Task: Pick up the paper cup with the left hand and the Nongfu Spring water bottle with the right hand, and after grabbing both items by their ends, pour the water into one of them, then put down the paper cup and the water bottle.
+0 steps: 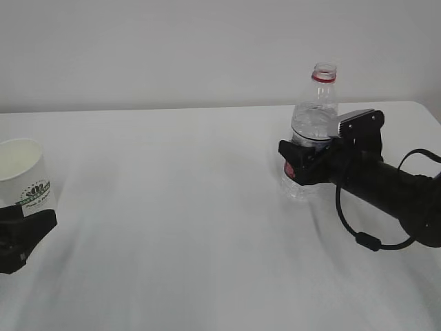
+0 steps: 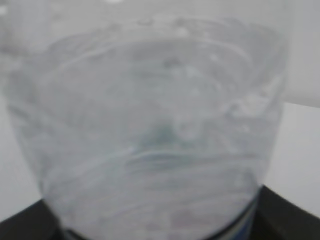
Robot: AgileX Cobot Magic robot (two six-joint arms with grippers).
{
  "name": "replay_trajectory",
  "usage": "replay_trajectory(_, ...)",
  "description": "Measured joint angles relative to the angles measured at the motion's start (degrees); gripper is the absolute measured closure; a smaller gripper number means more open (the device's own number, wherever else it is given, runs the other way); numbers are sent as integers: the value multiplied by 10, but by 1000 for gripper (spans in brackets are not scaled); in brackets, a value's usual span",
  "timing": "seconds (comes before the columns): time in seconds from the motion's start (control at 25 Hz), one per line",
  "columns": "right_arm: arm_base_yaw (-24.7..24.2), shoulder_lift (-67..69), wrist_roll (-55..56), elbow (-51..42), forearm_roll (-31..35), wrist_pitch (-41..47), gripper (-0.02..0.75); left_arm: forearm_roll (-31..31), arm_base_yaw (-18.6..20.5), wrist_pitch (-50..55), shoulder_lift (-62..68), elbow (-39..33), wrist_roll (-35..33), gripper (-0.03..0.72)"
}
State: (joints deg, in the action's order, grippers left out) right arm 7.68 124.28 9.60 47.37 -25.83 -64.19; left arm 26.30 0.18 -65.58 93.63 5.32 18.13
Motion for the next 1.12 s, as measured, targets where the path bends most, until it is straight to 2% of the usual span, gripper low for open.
replay_trajectory(0.32, 0, -47, -11, 0, -30, 84, 250, 0, 0, 0, 0, 0, 0, 220)
replay_trajectory(0.8, 0, -94, -12, -11, -62, 112, 251, 0, 0, 0, 0, 0, 0, 221)
replay_trajectory(1.12, 0, -117, -13, -72, -41, 108, 251, 0, 0, 0, 0, 0, 0, 221)
